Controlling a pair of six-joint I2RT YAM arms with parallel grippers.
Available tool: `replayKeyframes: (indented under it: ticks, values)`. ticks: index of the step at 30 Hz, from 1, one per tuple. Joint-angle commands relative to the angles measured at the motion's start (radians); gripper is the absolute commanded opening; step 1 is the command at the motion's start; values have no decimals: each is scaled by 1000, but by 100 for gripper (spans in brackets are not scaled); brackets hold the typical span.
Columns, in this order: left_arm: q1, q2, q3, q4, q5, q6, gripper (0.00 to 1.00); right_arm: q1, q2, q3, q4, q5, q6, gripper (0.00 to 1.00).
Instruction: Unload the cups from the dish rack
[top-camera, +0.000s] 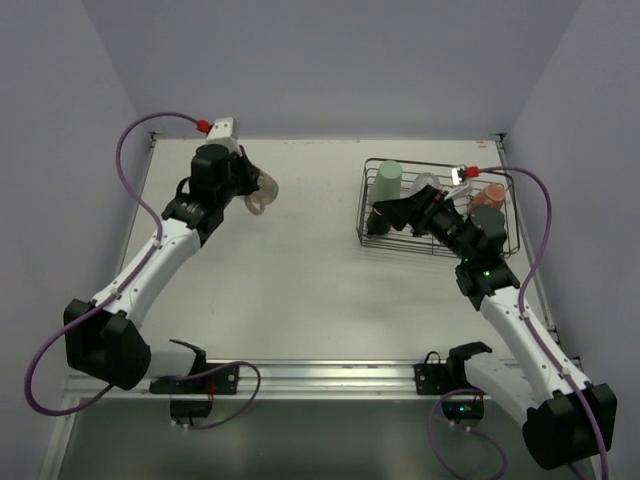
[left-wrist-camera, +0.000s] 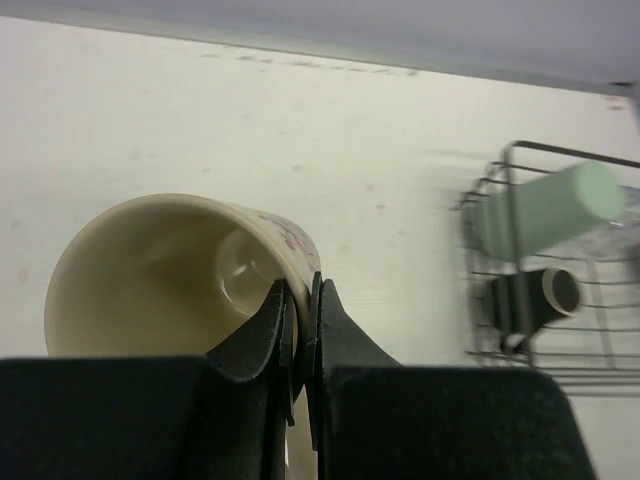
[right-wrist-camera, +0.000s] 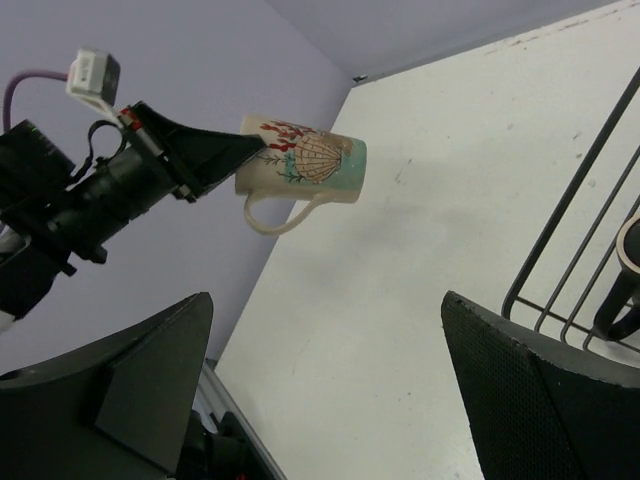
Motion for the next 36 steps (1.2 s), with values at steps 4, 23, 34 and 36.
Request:
replayKeyframes:
  ticks: [4,23,34,36]
  values:
    - [25,175,256,-113,-346,204,0,23,-62,-41,-27,20,-85,99]
    - [225,531,430,-196,-374,175,0,54,-100,-80,-66,14,-141,99]
    - [255,554,450,-221,-372,161,46,64,-77,-58,-95,48,-150,99]
    - [255,539,448,-221,-371,150,68,64,-69,-37,-134,65,-171,99]
